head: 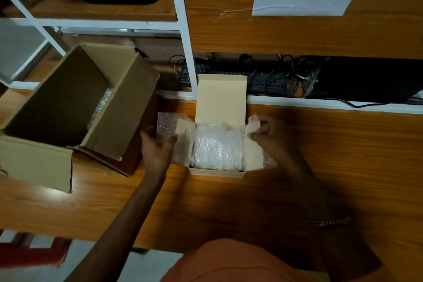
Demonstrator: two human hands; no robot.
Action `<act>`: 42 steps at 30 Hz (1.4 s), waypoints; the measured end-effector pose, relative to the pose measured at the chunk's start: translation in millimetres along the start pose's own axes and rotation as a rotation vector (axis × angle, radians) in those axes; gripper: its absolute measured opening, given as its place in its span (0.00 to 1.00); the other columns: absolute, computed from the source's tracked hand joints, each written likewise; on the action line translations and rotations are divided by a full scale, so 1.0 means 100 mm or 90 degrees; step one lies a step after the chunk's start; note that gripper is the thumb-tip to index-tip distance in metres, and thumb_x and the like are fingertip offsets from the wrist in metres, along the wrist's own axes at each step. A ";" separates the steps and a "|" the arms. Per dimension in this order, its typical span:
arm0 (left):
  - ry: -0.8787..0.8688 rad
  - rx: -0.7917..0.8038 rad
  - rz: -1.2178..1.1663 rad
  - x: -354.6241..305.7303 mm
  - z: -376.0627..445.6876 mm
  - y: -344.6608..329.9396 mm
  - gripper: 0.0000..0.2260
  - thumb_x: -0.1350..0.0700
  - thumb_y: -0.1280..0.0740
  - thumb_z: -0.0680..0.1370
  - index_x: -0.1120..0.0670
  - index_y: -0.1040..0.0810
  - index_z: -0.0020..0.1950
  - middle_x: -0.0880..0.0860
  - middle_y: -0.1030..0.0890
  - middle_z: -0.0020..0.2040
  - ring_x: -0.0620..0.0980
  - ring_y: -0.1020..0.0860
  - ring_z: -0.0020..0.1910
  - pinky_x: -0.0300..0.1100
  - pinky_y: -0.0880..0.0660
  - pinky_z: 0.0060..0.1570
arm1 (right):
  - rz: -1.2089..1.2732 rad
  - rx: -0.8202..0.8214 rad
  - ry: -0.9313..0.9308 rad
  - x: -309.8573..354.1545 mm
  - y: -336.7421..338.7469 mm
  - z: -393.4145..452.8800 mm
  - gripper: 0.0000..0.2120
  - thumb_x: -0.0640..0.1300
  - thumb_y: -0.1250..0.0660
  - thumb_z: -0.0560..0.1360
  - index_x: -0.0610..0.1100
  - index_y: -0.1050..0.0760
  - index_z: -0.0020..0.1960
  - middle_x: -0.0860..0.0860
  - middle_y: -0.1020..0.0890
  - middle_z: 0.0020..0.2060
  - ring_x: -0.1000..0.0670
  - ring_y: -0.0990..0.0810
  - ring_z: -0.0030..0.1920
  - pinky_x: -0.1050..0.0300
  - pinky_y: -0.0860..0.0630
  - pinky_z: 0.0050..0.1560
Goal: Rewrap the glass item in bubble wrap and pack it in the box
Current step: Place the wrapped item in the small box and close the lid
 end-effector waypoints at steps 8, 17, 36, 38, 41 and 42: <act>-0.148 0.223 0.075 -0.43 -0.36 -0.37 0.39 0.42 0.26 0.80 0.47 0.44 0.83 0.50 0.23 0.70 0.44 0.20 0.59 0.46 0.17 0.53 | 0.067 0.075 -0.005 0.21 -0.46 0.04 0.26 0.40 0.30 0.83 0.49 0.31 0.78 0.45 0.16 0.59 0.50 0.11 0.44 0.57 0.15 0.44; -0.318 0.272 0.280 -0.38 -0.12 -0.52 0.24 0.55 0.27 0.82 0.51 0.27 0.77 0.50 0.18 0.63 0.50 0.18 0.57 0.49 0.17 0.52 | -0.179 0.088 0.077 0.20 -0.43 0.06 0.24 0.41 0.25 0.78 0.48 0.24 0.72 0.49 0.17 0.65 0.50 0.18 0.57 0.52 0.17 0.53; -0.431 0.480 0.635 -0.14 0.13 -0.78 0.44 0.28 0.32 0.76 0.45 0.42 0.86 0.56 0.42 0.86 0.59 0.43 0.83 0.64 0.36 0.77 | -0.475 0.088 0.435 0.30 -0.64 -0.07 0.35 0.52 0.31 0.78 0.49 0.36 0.82 0.48 0.41 0.84 0.47 0.46 0.84 0.49 0.46 0.78; -0.430 0.489 0.645 -0.17 0.14 -0.78 0.45 0.28 0.31 0.76 0.45 0.44 0.86 0.55 0.43 0.86 0.59 0.43 0.84 0.63 0.38 0.77 | -0.587 0.164 0.377 0.15 -0.67 0.01 0.43 0.61 0.30 0.77 0.47 0.44 0.85 0.46 0.46 0.86 0.45 0.50 0.85 0.43 0.49 0.83; -0.426 0.506 0.658 -0.22 0.17 -0.74 0.47 0.30 0.28 0.74 0.44 0.47 0.87 0.53 0.44 0.87 0.59 0.43 0.84 0.62 0.41 0.79 | -0.648 0.222 0.294 -0.02 -0.64 0.10 0.52 0.66 0.28 0.75 0.45 0.51 0.86 0.44 0.47 0.85 0.43 0.49 0.85 0.40 0.48 0.82; -0.428 0.513 0.664 -0.24 0.19 -0.72 0.48 0.31 0.27 0.74 0.44 0.47 0.87 0.53 0.45 0.87 0.59 0.43 0.84 0.61 0.42 0.79 | -0.648 0.234 0.282 -0.04 -0.63 0.12 0.54 0.67 0.28 0.74 0.45 0.52 0.86 0.44 0.46 0.85 0.43 0.48 0.85 0.40 0.47 0.81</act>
Point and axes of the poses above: each hand's wrist, its own z-axis towards the middle knuckle, its own y-axis out of the back of the hand, x = y × z, the point moved 3 cm from there along z, towards the middle knuckle
